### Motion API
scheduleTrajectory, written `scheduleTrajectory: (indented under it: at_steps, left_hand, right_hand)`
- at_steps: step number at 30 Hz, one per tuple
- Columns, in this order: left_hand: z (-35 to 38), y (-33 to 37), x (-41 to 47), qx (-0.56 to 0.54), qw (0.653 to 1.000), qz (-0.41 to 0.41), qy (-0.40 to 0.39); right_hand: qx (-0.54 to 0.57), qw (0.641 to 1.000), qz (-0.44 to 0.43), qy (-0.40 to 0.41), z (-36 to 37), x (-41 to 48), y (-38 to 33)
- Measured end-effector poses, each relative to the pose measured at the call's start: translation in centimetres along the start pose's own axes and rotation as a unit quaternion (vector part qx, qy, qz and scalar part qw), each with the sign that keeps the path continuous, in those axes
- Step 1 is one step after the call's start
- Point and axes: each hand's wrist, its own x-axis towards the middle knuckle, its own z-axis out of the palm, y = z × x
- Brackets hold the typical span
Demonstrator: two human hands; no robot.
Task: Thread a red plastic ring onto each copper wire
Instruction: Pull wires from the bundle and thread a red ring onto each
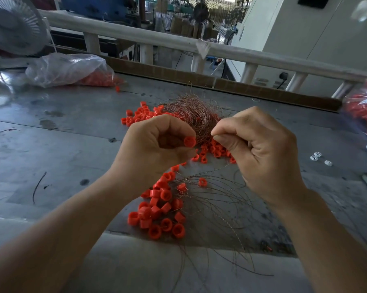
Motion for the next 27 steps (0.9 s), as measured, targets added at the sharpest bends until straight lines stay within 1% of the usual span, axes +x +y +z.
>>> scheduleTrajectory:
  at_steps: [7,11,15,18,21,24,27]
  left_hand:
    - [0.0,0.1,-0.2,-0.012,1.0,-0.007,-0.011]
    - [-0.1,0.0,-0.2,-0.011,1.0,-0.015,-0.005]
    - [-0.1,0.1,-0.2,0.001,1.0,-0.02,0.004]
    - [-0.1,0.3,-0.2,-0.042,0.998,-0.036,0.011]
    - [0.0,0.5,-0.1,-0.04,0.999,-0.034,0.013]
    - [0.2,0.7,-0.2,-0.051,0.998,-0.036,0.018]
    - [0.2,0.9,-0.3,-0.058,0.998,-0.03,0.019]
  right_hand:
    - [0.011,0.998,0.014,-0.054,0.7,-0.3,-0.4]
    - [0.022,0.998,0.028,-0.05,0.7,-0.2,-0.4]
    - [0.037,0.997,0.06,-0.045,0.7,-0.1,-0.4]
    - [0.074,0.992,0.086,-0.053,0.7,-0.2,-0.5]
    - [0.136,0.983,0.113,-0.043,0.6,-0.3,-0.8]
    - [0.201,0.967,0.154,-0.032,0.4,-0.1,-0.9]
    - [0.213,0.961,0.17,-0.051,0.6,-0.1,-1.1]
